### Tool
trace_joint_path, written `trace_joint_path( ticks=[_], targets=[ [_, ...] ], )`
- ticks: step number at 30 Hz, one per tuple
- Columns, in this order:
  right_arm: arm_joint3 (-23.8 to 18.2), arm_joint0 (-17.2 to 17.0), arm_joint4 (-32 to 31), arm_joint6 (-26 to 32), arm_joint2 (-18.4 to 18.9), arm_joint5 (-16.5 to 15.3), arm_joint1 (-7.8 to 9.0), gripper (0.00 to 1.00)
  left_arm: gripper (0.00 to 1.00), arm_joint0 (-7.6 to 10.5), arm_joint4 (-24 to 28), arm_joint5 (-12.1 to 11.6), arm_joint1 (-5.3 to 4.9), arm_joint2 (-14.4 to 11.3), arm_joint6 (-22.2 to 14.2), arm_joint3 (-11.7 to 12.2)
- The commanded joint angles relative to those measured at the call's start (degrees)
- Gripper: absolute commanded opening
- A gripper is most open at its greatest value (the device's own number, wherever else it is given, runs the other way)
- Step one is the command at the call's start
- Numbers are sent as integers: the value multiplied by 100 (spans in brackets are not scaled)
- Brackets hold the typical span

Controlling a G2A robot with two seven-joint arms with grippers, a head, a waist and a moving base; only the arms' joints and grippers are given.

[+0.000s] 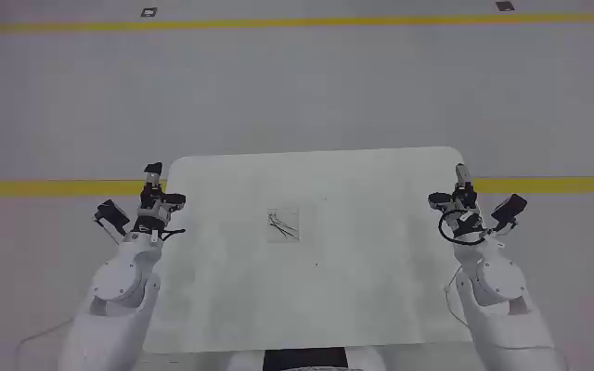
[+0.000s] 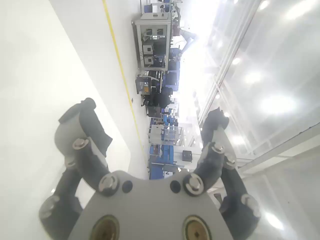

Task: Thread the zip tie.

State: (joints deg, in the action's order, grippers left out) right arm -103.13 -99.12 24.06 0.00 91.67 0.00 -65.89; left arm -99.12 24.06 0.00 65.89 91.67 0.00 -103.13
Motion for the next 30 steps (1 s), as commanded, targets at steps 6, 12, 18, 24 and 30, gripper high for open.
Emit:
trace_joint_path(
  ticks=[6,12,18,24,30],
  targets=[
    [0,0,0,0,0,0,0,100,78,0,0,0,0,0,0,0],
    [0,0,0,0,0,0,0,78,100,0,0,0,0,0,0,0],
    [-237,145,-296,217,-102,-27,11,100,100,0,0,0,0,0,0,0],
    [-417,639,-1440,386,-663,56,-9,100,100,0,0,0,0,0,0,0],
    [-385,908,-2213,273,-1081,94,-37,100,100,0,0,0,0,0,0,0]
  ],
)
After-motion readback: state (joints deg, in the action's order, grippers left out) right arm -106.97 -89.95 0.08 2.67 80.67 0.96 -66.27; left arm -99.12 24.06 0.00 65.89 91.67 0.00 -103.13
